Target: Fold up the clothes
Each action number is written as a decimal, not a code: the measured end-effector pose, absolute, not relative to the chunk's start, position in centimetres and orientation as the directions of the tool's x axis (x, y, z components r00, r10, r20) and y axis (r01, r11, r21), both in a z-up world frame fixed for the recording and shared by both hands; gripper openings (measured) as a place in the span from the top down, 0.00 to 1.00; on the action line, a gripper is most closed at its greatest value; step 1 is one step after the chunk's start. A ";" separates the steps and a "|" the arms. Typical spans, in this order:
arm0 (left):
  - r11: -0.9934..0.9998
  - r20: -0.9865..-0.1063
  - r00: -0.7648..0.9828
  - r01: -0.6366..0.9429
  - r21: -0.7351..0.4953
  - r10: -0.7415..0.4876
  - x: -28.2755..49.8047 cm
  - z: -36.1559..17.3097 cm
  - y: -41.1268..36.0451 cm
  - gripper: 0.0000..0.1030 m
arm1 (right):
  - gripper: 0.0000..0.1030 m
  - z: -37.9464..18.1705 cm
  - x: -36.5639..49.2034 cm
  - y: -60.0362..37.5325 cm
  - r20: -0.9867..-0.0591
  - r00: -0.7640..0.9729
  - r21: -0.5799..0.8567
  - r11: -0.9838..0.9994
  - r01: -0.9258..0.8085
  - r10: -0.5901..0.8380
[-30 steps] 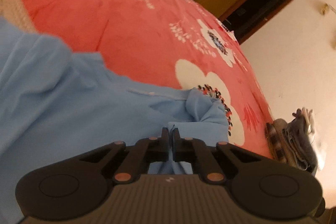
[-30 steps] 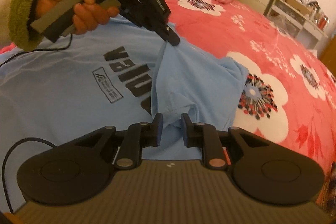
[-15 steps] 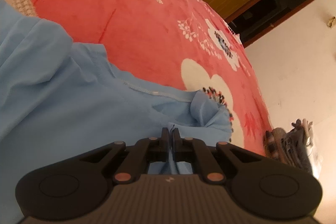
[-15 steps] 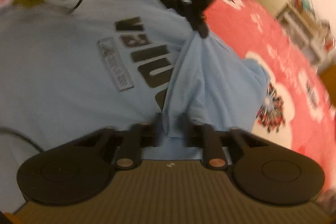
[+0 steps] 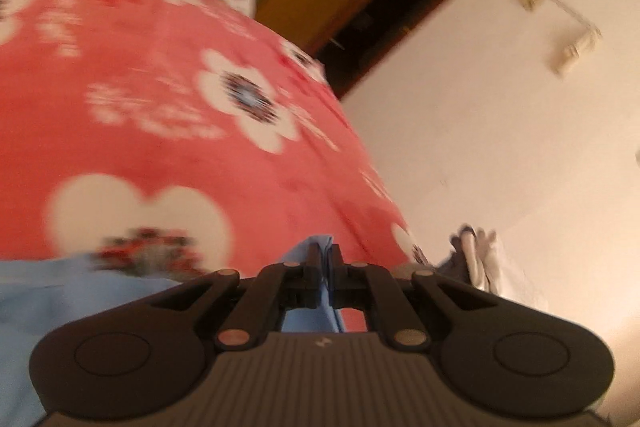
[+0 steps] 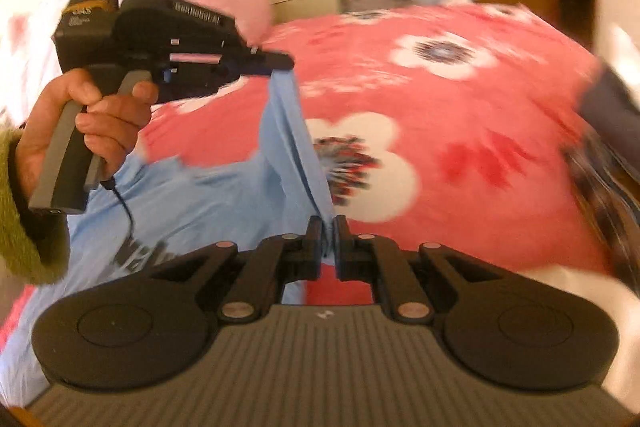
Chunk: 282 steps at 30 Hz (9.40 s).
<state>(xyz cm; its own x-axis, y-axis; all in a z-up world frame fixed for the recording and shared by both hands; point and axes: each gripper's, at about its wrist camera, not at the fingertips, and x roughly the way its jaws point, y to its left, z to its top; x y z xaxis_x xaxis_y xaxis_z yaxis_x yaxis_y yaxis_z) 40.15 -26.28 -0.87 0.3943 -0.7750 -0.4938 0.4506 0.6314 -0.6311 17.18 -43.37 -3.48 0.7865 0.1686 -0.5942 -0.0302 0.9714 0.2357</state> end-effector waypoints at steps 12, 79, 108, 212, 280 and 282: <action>0.663 -0.661 0.235 0.534 -0.526 -0.713 40.1 -9.0 -38.7 0.64 | 0.92 -8.6 17.7 -51.5 -0.684 0.728 0.350 0.898 0.265 0.051; 0.997 -0.547 0.836 0.070 0.025 -0.045 41.1 -10.2 -2.2 0.66 | 0.53 -7.1 37.6 -38.9 -0.508 0.806 0.445 0.894 -0.057 0.304; 0.997 -0.572 0.820 0.020 0.074 0.026 42.3 -12.9 -2.7 0.95 | 0.32 -10.4 40.8 -35.3 -0.622 0.720 0.323 0.938 -0.124 0.309; 0.935 -0.655 0.716 0.352 0.042 -0.241 32.6 -11.4 -11.8 0.59 | 0.79 -7.1 15.0 -34.4 -0.678 0.661 0.324 0.938 -0.123 0.321; 0.986 -0.651 0.757 -0.052 -0.158 -0.065 25.5 3.6 18.2 0.42 | 0.91 1.2 18.1 -26.4 -0.396 0.606 0.537 0.710 -0.456 0.689; 0.983 -0.672 0.736 -0.055 -0.176 -0.079 25.0 -0.4 18.2 0.46 | 0.91 1.6 19.9 -24.2 -0.367 0.571 0.596 0.657 -0.462 0.734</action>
